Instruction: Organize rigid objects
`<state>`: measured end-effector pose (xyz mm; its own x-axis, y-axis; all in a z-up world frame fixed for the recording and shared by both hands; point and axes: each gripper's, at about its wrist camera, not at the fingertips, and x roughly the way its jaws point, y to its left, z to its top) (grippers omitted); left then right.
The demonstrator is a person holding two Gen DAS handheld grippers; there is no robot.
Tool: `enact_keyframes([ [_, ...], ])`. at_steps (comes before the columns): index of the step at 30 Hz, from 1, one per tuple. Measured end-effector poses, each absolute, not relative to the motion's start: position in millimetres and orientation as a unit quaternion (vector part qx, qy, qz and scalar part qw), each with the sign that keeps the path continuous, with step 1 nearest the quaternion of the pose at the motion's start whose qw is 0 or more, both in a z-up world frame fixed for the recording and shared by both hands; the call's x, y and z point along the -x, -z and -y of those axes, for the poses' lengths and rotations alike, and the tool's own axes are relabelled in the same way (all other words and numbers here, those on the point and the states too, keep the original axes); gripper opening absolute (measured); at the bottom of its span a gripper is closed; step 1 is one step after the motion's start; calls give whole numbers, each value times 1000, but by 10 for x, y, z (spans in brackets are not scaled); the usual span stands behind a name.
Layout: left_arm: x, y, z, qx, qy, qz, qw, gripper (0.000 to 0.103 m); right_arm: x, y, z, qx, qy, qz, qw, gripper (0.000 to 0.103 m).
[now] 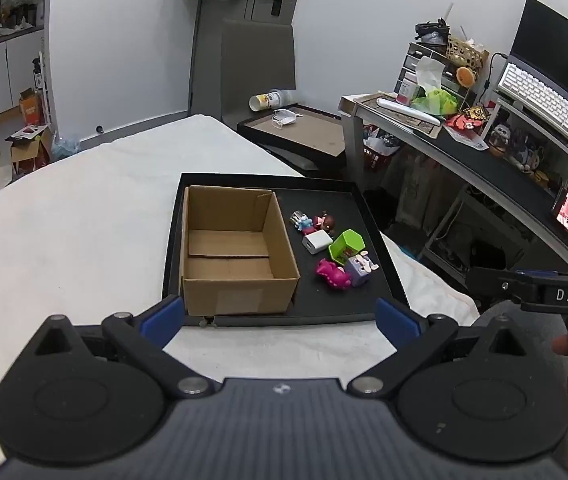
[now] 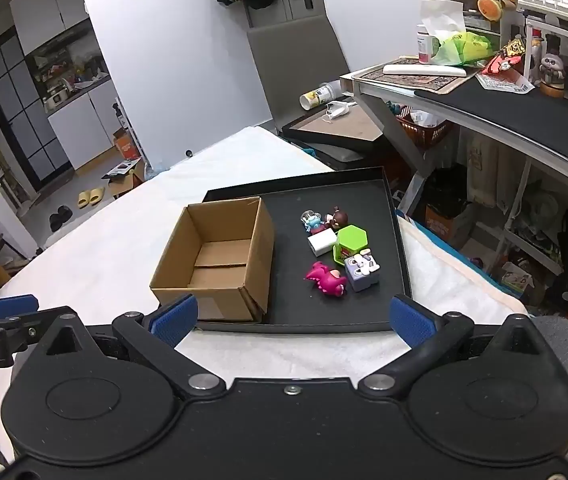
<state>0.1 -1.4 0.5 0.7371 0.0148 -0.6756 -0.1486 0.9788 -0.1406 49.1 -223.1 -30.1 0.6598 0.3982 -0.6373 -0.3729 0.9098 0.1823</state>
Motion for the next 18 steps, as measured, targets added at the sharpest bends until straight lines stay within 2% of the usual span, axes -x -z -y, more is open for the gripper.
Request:
enact_keyframes([
  [18, 62, -24, 15, 114, -22, -358, 927, 101, -457, 257, 2218, -20, -219, -355, 909, 103],
])
